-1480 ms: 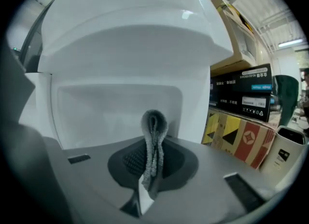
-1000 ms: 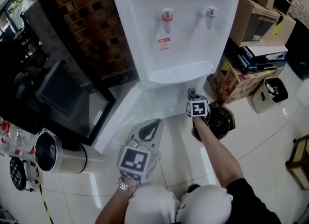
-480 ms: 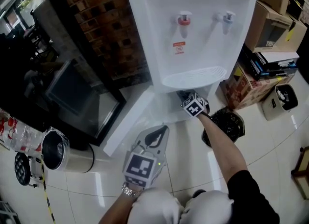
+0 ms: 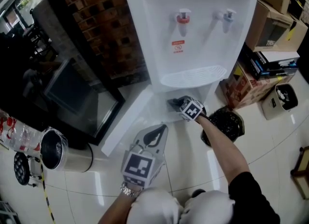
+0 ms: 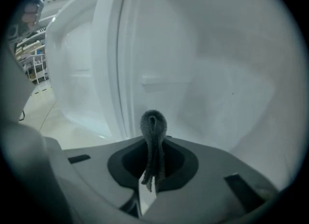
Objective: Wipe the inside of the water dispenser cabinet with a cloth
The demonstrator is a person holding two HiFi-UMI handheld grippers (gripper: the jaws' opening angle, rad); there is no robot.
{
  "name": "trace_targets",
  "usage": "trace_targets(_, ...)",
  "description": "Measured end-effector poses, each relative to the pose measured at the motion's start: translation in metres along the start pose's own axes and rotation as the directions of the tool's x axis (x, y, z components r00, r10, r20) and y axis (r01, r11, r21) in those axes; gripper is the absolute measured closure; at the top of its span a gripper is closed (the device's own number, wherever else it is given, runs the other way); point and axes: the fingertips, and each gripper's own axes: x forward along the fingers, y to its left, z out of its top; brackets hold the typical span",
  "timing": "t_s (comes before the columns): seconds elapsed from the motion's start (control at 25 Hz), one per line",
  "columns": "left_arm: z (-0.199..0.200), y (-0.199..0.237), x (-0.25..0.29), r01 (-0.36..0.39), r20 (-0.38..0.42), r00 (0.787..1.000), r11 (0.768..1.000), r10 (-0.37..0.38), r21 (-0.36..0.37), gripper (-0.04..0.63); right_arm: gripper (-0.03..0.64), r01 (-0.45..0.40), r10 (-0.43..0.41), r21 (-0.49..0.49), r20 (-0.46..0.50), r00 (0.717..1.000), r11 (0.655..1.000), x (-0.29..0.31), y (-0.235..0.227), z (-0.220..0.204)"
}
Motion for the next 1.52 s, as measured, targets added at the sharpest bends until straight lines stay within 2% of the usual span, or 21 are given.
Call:
trace_targets(0.08, 0.001, -0.001, -0.001, -0.001, -0.003, 1.000, 1.000, 0.001, -0.006, 0.594, 0.595, 0.047, -0.049, 0.035, 0.052, 0.997, 0.998, -0.013, -0.017, 0.012)
trace_targets(0.2, 0.002, -0.001, -0.001, -0.001, 0.005, 1.000, 1.000, 0.001, 0.000, 0.594, 0.595, 0.165, -0.175, 0.096, 0.116, 0.978, 0.982, -0.039, -0.050, 0.036)
trace_targets(0.28, 0.002, -0.001, -0.002, -0.001, 0.006, 1.000, 1.000, 0.001, 0.003, 0.594, 0.595, 0.234, -0.249, 0.146, 0.091, 0.964, 0.961, -0.042, -0.071, 0.027)
trace_targets(0.36, 0.002, -0.001, -0.003, 0.000, 0.006, 1.000, 1.000, 0.000, 0.002, 0.594, 0.595, 0.265, -0.277, 0.178, 0.049, 0.960, 0.948, -0.040, -0.079, 0.014)
trace_targets(0.52, 0.003, 0.000, -0.005, -0.003, 0.008, 1.000, 1.000, 0.003, -0.002, 0.594, 0.595, 0.250, -0.249, 0.187, -0.030, 0.968, 0.950, -0.027, -0.070, -0.014)
trace_targets(0.68, 0.002, 0.000, -0.004, -0.004, 0.007, 1.000, 1.000, 0.004, -0.004, 0.594, 0.595, 0.133, -0.125, 0.183, -0.053, 0.991, 0.974, -0.012, -0.032, -0.025)
trace_targets(0.8, 0.002, -0.001, -0.002, 0.000, -0.004, 1.000, 1.000, 0.000, -0.008, 0.594, 0.595, 0.080, -0.076, 0.182, -0.031, 0.997, 0.980, -0.012, -0.018, -0.017)
trace_targets(0.88, 0.001, -0.002, 0.000, 0.000, -0.004, 1.000, 1.000, 0.000, -0.013, 0.594, 0.595, 0.090, -0.089, 0.184, -0.015, 0.996, 0.979, -0.020, -0.022, -0.011)
trace_targets(1.04, 0.000, -0.003, 0.002, -0.002, -0.015, 1.000, 1.000, 0.002, -0.012, 0.594, 0.595, 0.210, -0.219, 0.215, 0.016, 0.976, 0.954, -0.047, -0.061, -0.004)
trace_targets(1.2, -0.002, -0.001, 0.004, -0.018, -0.040, 0.999, 1.000, 0.018, -0.007, 0.594, 0.595, 0.301, -0.302, 0.272, -0.040, 0.953, 0.914, -0.054, -0.086, -0.028)
trace_targets(1.36, -0.005, 0.002, 0.006, -0.033, -0.066, 0.997, 0.999, 0.032, -0.003, 0.594, 0.595, 0.314, -0.291, 0.267, -0.122, 0.949, 0.911, -0.038, -0.078, -0.057)
trace_targets(1.52, -0.012, 0.005, 0.009, -0.043, -0.099, 0.994, 0.999, 0.043, 0.002, 0.594, 0.595, 0.224, -0.202, 0.262, -0.107, 0.974, 0.939, -0.023, -0.050, -0.049)
